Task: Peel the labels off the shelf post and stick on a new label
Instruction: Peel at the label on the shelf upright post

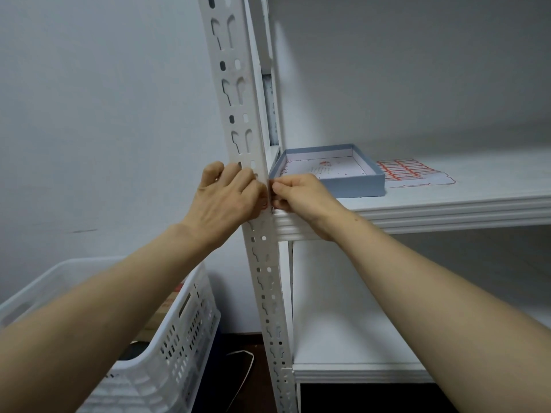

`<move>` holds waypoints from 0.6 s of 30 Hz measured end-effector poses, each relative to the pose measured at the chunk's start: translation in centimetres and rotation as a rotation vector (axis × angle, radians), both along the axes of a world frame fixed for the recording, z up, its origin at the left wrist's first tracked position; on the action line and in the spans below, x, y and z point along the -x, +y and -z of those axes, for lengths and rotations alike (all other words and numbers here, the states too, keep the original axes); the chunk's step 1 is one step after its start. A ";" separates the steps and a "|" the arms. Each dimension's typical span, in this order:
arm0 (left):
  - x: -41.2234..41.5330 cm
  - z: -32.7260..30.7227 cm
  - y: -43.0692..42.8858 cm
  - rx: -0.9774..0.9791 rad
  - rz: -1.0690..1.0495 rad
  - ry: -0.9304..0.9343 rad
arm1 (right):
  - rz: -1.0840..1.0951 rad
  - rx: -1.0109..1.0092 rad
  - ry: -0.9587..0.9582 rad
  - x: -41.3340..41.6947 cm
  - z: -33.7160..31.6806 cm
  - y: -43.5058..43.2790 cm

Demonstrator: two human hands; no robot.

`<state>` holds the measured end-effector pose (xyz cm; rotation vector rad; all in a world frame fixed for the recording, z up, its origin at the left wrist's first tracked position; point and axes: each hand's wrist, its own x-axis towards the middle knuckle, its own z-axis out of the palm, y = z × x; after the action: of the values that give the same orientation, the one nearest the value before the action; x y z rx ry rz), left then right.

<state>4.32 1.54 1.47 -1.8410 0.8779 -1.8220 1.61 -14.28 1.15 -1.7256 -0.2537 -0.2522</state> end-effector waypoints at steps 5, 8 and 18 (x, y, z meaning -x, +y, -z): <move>-0.1 -0.3 -0.1 -0.031 -0.009 -0.044 | -0.001 -0.001 -0.005 -0.3 0.1 0.0; -0.2 -0.3 -0.1 -0.037 0.015 -0.053 | -0.008 -0.002 -0.009 -0.3 0.1 0.1; -0.7 -0.3 0.5 -0.070 0.058 -0.067 | 0.001 0.020 -0.001 -0.3 0.1 -0.1</move>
<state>4.98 2.03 1.78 -1.7183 0.9676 -1.8524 1.91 -14.36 1.03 -1.7451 -0.2572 -0.2523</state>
